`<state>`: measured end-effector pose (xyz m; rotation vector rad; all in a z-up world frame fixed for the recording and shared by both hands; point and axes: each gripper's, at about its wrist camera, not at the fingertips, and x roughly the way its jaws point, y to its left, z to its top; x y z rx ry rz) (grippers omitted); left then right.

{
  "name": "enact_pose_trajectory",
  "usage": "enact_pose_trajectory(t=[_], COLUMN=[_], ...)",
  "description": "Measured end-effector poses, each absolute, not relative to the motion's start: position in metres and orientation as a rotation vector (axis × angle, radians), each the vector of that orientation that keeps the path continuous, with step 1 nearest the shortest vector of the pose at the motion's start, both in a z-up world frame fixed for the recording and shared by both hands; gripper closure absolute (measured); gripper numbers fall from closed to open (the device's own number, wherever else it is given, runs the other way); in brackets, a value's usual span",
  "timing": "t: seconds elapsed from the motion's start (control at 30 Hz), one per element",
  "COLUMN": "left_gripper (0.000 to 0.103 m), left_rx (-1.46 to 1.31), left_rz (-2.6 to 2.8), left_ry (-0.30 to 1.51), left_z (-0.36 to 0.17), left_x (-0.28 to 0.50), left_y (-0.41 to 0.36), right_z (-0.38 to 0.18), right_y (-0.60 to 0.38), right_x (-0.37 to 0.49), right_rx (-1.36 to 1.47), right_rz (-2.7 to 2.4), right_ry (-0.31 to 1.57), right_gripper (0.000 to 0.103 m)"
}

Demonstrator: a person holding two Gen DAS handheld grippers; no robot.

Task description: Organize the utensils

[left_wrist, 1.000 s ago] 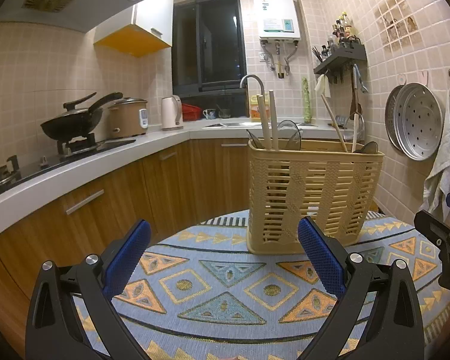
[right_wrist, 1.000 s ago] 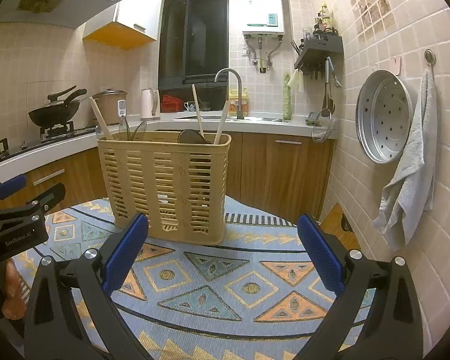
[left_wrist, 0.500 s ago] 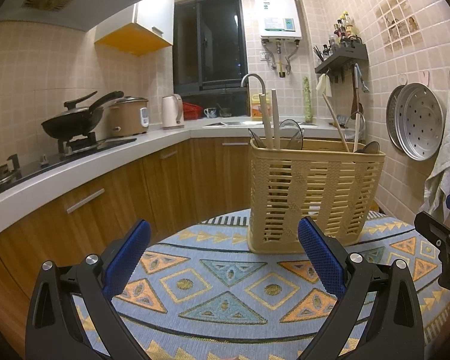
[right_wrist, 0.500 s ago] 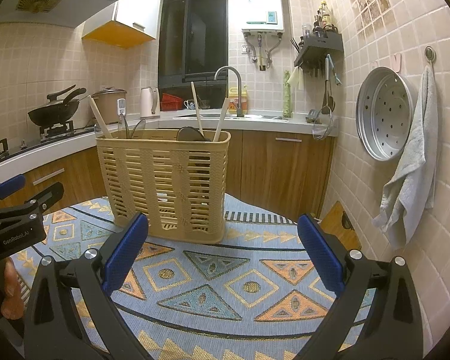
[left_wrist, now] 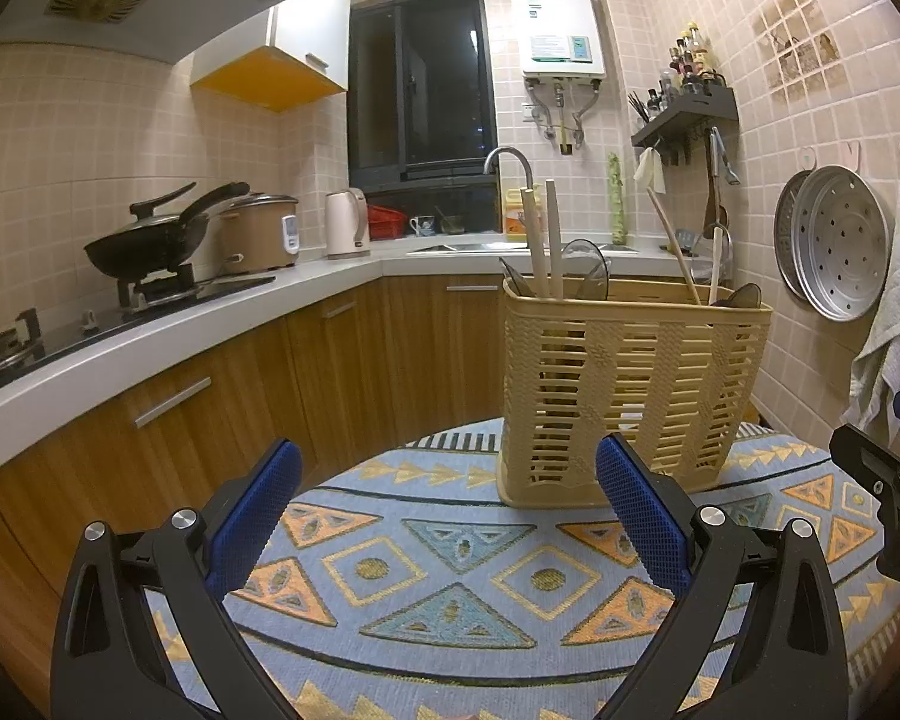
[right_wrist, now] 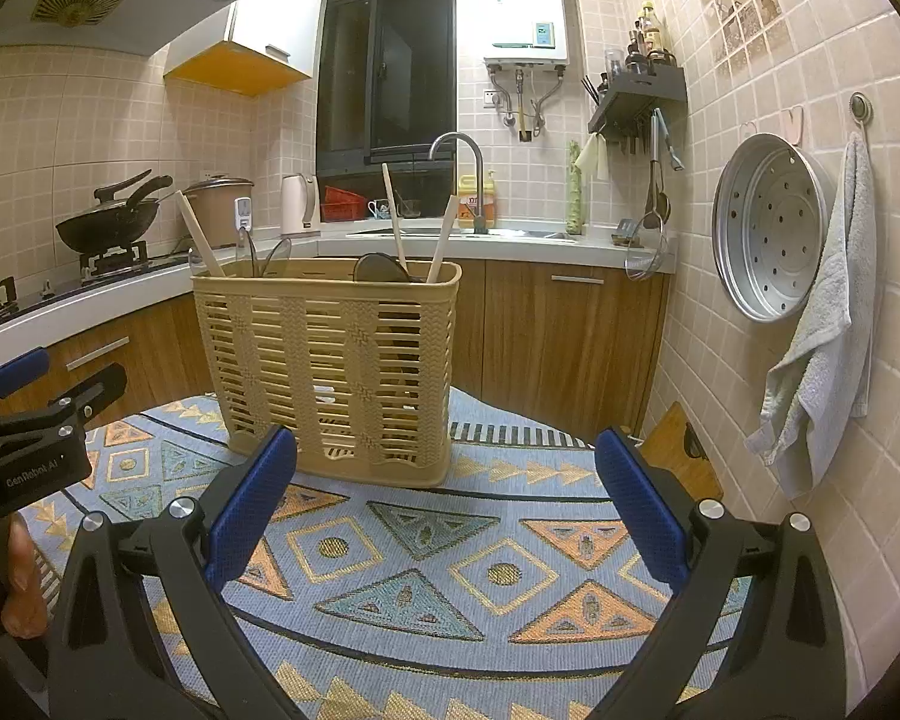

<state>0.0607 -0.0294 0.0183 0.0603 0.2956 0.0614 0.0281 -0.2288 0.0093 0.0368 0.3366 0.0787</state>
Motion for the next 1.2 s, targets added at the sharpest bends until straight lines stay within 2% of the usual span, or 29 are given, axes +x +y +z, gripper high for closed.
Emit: enact_pose_trajectory(t=[1.2], left_gripper=[0.008], left_rx=[0.086], left_rz=[0.060], left_ry=[0.296], left_z=[0.0186], left_x=[0.0578], left_y=[-0.0360], right_z=[0.0061], right_y=[-0.2253], right_x=[0.0309], right_rx=[0.026], right_rz=[0.091], right_ry=[0.343], right_gripper=[0.008])
